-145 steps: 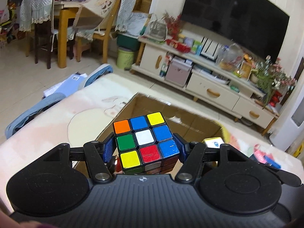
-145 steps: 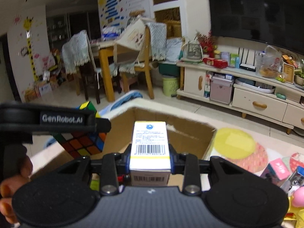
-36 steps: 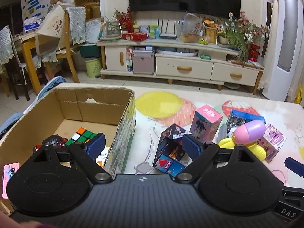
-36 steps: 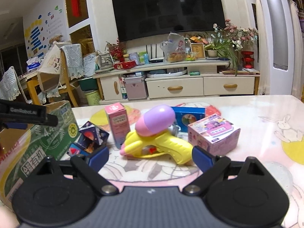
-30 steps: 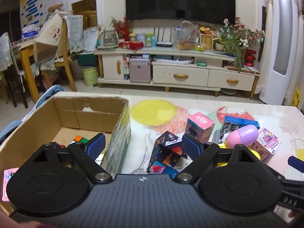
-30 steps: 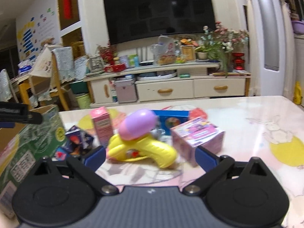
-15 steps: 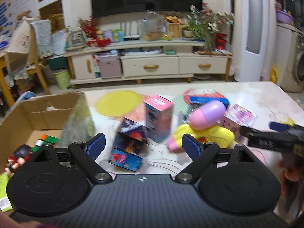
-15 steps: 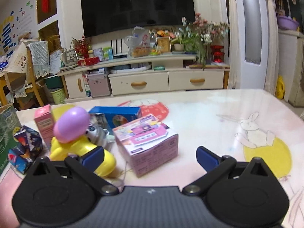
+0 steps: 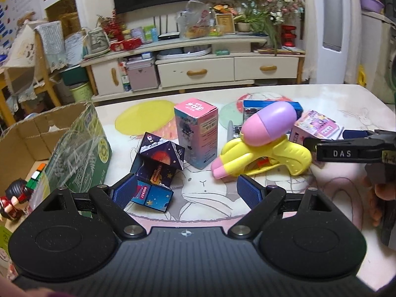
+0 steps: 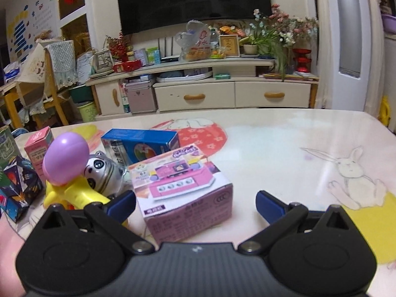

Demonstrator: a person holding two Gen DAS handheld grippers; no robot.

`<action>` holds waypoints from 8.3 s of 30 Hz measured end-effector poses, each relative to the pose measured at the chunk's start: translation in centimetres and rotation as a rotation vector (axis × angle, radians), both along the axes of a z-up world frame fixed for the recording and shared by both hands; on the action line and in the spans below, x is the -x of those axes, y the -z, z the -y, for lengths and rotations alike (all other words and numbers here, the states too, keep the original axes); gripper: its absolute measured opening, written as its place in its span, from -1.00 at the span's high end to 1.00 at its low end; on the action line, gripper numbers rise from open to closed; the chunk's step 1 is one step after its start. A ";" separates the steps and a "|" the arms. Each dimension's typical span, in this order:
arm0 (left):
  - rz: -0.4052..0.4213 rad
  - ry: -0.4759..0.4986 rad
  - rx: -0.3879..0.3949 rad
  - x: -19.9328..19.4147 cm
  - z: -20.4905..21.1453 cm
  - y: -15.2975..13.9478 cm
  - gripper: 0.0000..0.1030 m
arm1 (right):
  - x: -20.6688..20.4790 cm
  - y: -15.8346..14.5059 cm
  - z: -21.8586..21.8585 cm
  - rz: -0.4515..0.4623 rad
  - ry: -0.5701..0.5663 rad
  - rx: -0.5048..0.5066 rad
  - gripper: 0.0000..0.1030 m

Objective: Organize rigid objects
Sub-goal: 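Grasp the pink toy box with the right tool while the left tool grasps the pink carton, then carry the pink carton and pink toy box into the cardboard box and release both, then move both tools back from the cardboard box toward the table, then grasp the yellow water gun with the right tool while the left tool grasps the cube puzzle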

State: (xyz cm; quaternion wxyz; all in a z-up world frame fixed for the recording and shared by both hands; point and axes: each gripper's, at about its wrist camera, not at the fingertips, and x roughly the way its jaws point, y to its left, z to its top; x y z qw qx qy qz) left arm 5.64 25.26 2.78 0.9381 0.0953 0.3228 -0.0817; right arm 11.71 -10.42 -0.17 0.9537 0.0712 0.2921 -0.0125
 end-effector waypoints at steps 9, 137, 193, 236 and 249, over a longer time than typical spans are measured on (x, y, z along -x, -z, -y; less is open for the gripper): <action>-0.017 0.020 0.021 -0.4 1.8 0.4 -1.00 | -1.2 0.2 0.0 -0.016 -0.039 0.008 -0.98; 0.185 -0.065 0.274 3.8 -5.9 -9.3 -0.25 | 10.8 -10.1 -20.5 0.181 -0.273 0.097 -0.52; 0.056 -0.312 0.212 0.9 -11.9 -8.2 -1.00 | 10.2 -9.0 -29.1 0.146 -0.499 0.155 -0.85; 0.083 -0.100 0.078 1.7 -10.8 -7.2 -1.00 | 8.5 -4.6 -15.7 0.048 -0.161 0.100 -0.98; 0.078 -0.002 0.025 2.5 -10.6 -6.5 -1.00 | 5.7 -2.8 -12.5 0.047 -0.187 0.176 -0.98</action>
